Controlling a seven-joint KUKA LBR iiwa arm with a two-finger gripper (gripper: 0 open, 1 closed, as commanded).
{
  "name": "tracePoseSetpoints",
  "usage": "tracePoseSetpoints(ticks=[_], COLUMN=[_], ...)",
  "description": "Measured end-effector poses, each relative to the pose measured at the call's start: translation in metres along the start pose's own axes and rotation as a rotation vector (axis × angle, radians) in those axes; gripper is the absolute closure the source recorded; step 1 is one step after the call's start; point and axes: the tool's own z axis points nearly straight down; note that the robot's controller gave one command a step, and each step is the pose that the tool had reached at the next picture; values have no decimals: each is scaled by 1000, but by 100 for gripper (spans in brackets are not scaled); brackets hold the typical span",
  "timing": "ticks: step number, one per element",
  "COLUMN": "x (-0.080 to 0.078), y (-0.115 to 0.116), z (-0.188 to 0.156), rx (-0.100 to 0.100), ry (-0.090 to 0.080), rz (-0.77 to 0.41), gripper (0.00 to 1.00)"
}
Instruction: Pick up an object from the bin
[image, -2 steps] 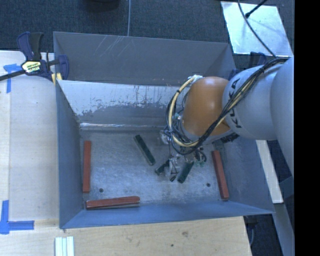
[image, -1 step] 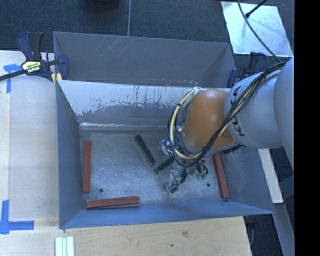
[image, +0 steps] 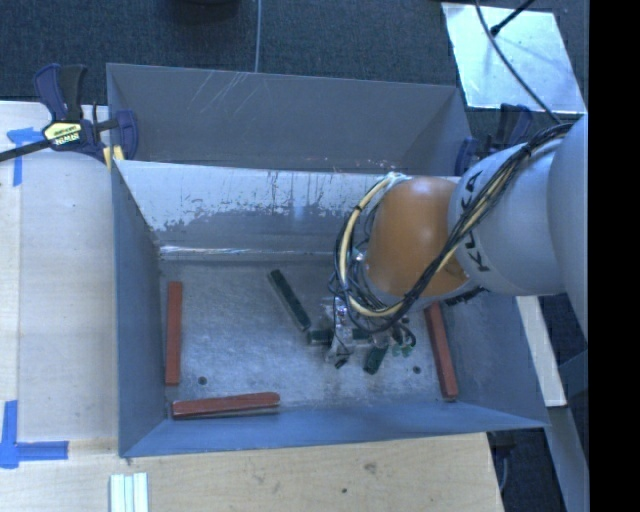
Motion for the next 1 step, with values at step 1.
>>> tracePoseSetpoints(ticks=[1], x=[32], y=[-38], z=[-137], rx=[2], ry=[-5], rz=[-222], gripper=[100])
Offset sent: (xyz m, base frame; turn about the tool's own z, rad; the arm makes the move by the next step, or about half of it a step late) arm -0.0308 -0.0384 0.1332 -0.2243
